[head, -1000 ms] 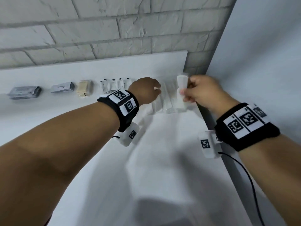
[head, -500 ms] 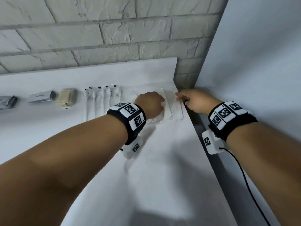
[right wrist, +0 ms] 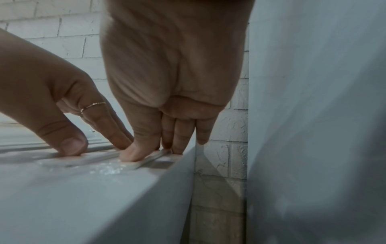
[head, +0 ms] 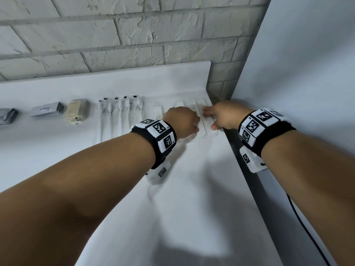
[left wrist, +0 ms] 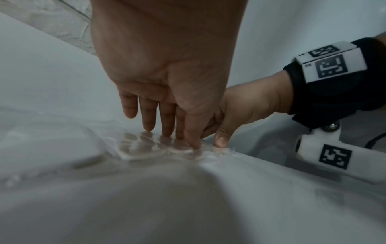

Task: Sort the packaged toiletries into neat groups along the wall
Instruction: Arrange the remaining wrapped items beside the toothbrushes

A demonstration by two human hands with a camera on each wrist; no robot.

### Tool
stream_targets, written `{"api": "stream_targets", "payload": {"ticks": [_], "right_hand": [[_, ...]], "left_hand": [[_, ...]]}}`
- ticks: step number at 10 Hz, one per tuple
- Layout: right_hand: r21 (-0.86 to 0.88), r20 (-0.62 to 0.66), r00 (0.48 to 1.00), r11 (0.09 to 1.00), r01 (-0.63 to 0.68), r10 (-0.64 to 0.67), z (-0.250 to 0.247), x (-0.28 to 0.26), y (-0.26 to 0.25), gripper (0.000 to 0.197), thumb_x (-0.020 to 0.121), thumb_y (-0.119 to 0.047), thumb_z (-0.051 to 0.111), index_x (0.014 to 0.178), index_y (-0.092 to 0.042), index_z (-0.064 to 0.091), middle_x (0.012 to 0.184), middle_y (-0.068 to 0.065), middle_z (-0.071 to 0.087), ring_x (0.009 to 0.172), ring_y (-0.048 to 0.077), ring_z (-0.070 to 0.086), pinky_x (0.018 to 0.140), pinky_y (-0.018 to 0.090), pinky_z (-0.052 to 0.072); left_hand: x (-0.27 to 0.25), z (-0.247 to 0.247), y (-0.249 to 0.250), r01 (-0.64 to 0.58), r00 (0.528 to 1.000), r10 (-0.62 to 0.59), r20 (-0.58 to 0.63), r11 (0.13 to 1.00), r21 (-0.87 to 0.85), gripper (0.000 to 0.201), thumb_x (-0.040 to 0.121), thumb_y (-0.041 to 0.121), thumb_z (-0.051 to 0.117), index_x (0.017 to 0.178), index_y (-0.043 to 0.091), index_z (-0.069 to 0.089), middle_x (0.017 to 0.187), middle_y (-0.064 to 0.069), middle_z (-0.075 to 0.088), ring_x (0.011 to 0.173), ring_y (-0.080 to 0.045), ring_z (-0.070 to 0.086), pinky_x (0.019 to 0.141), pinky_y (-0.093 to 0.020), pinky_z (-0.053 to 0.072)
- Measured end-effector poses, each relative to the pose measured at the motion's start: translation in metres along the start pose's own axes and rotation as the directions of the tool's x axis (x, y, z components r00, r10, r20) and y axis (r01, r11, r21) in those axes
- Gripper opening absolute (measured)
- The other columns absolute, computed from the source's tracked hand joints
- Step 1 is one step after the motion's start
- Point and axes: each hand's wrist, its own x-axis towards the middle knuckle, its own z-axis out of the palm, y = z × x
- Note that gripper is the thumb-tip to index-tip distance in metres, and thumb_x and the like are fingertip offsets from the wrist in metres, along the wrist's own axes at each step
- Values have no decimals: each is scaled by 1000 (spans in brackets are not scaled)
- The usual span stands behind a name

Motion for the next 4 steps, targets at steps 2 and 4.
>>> {"api": "stream_targets", "payload": {"ticks": [2,4], "right_hand": [[20,13,1000,1000,-12,12,1,1,0,65,86,-23,69,144,-28,41,151,-2,41,131,26,46,106,37,39],[121,-74,997,993,0,9,-8,-8,-3,66,89,-24,66,147,-28,37,157,-10,29,137,23,39,108,33,33]], "left_hand": [[0,0,-1,4,1000,-4,14,1000,-4,30,88,42,53,108,24,65,117,0,63,113,-22,55,89,-32,42],[-4,-10,-13,47,999,-46,14,997,-65,54,94,44,47,143,21,42,146,-3,45,133,-26,41,107,-38,36]]}}
